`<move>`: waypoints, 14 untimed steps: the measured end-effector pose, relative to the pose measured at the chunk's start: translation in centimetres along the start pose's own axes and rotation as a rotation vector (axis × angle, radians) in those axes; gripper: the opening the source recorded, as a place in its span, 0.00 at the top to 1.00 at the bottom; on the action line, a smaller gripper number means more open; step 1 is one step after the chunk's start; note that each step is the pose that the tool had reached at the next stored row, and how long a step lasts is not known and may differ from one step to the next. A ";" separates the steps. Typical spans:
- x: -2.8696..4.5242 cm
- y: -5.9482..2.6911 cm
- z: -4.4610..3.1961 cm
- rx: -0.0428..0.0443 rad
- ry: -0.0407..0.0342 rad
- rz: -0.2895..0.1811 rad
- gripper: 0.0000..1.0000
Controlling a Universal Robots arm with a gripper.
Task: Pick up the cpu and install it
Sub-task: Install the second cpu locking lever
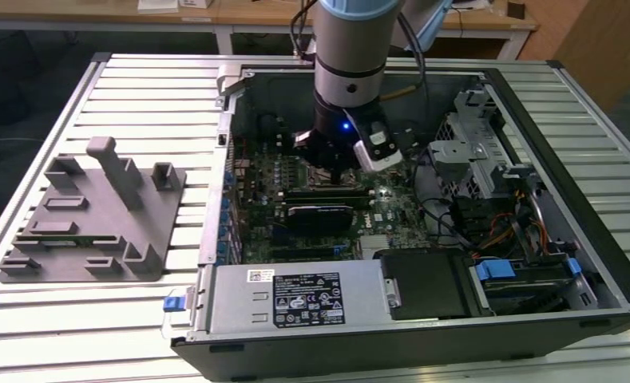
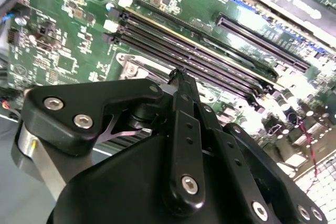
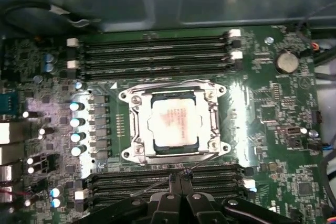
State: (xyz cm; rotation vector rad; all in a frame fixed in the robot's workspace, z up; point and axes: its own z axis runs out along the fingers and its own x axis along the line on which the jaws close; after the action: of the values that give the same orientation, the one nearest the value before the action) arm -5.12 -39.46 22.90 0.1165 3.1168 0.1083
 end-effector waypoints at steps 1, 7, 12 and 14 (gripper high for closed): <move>0.15 -0.01 0.03 -0.0002 0.0003 -0.004 0.89; 1.15 -0.10 0.19 -0.0036 0.0020 -0.025 0.89; 1.47 -0.14 0.34 -0.0083 0.0026 -0.031 0.89; 1.58 -0.19 0.42 -0.0108 0.0029 -0.030 0.89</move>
State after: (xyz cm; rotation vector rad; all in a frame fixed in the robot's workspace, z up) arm -6.70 -39.50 22.43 0.0690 3.1190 0.1249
